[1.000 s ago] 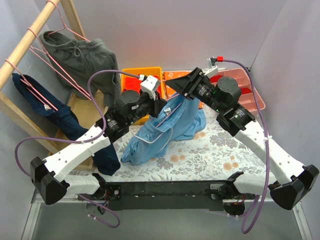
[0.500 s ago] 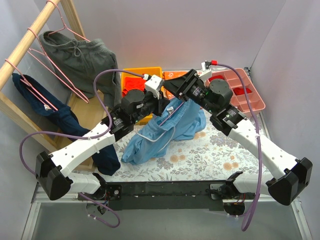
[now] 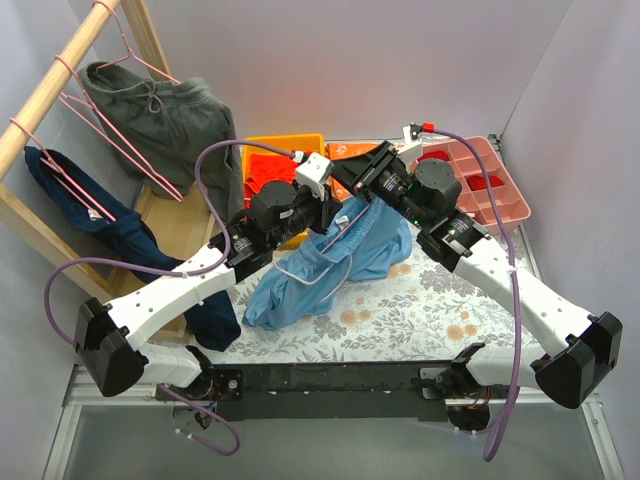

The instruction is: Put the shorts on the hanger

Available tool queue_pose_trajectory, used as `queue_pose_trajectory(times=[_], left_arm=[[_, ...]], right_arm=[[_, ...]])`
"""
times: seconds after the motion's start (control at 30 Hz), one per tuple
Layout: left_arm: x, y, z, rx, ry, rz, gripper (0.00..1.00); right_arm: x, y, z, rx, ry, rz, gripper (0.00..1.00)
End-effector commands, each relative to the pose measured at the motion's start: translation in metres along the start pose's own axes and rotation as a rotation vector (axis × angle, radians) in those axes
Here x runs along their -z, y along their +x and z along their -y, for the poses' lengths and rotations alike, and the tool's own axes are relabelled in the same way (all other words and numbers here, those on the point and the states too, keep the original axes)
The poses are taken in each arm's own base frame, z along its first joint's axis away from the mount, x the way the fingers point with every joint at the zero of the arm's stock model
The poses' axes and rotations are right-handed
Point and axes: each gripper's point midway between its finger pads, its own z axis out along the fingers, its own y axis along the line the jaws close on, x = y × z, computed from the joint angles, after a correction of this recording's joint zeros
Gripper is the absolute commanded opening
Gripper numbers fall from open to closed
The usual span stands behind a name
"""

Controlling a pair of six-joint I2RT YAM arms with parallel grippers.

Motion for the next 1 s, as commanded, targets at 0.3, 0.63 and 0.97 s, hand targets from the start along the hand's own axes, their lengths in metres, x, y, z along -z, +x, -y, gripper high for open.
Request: queue_pose_trajectory(times=[0.3,0.63,0.97], left_arm=[[0.011,-0.027,0.011,0.006,0.018,0.052,0.28],[0.064,-0.020,0.024,0.097,0.077,-0.074,0.76],[0.130,0.007,0.054,0.329,0.215,-0.254,0.64]], right_arm=[[0.007,-0.015,-0.014,0.027,-0.009,0.076,0.01],[0.026,-0.014,-0.027,0.054,-0.021,0.051,0.01],[0.052,0.006,-0.058,0.184,-0.087,-0.110,0.01]])
